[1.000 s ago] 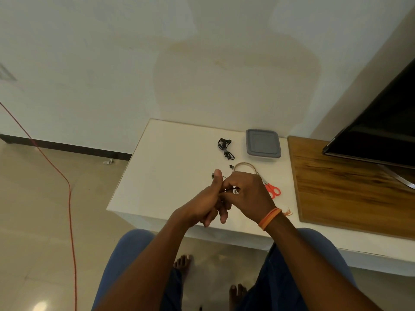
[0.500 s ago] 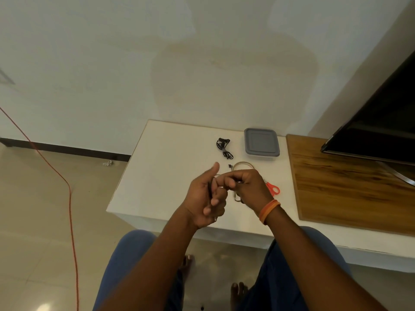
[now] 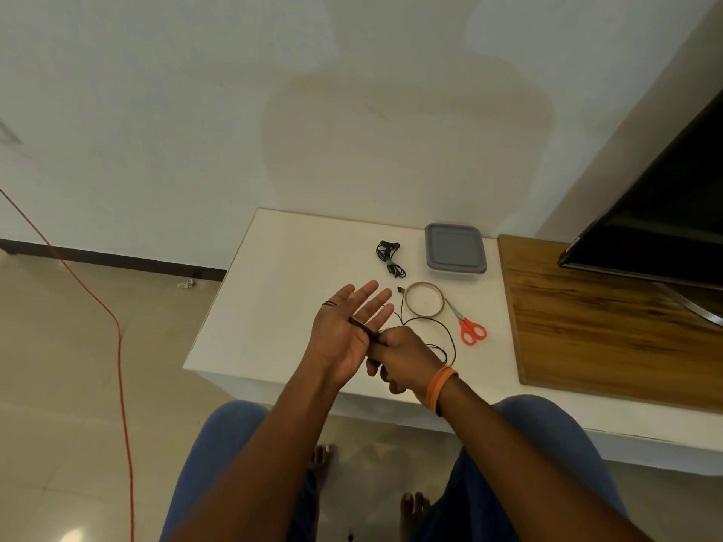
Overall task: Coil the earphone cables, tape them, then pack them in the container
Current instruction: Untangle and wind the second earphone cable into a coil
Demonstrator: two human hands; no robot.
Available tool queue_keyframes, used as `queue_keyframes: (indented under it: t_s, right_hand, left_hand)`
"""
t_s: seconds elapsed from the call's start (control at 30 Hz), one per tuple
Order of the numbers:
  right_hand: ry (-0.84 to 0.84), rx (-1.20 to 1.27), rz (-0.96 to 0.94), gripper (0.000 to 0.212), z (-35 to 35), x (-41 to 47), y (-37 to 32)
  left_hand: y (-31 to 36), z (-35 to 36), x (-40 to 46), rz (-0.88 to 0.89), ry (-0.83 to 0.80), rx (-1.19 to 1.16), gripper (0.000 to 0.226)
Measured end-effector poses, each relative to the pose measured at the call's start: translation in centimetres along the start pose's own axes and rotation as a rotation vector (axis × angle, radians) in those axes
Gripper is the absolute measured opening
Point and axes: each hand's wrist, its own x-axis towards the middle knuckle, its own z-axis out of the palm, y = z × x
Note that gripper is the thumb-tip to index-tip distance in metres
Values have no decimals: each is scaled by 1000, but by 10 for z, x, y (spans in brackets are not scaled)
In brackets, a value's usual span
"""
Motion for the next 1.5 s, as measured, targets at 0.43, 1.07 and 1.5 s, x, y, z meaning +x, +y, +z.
queue_keyframes:
  t_s: [0.43, 1.07, 1.5]
  right_hand:
    - [84, -549, -385, 16, -15, -4, 8]
    - [400, -382, -601, 13, -2, 4, 5]
    - [239, -581, -597, 13, -18, 4, -1]
  left_hand:
    - [-12, -6, 3, 156, 259, 738, 48]
    - [-11, 1, -7, -32, -89, 633, 98]
    - [-6, -3, 0, -84, -6, 371, 84]
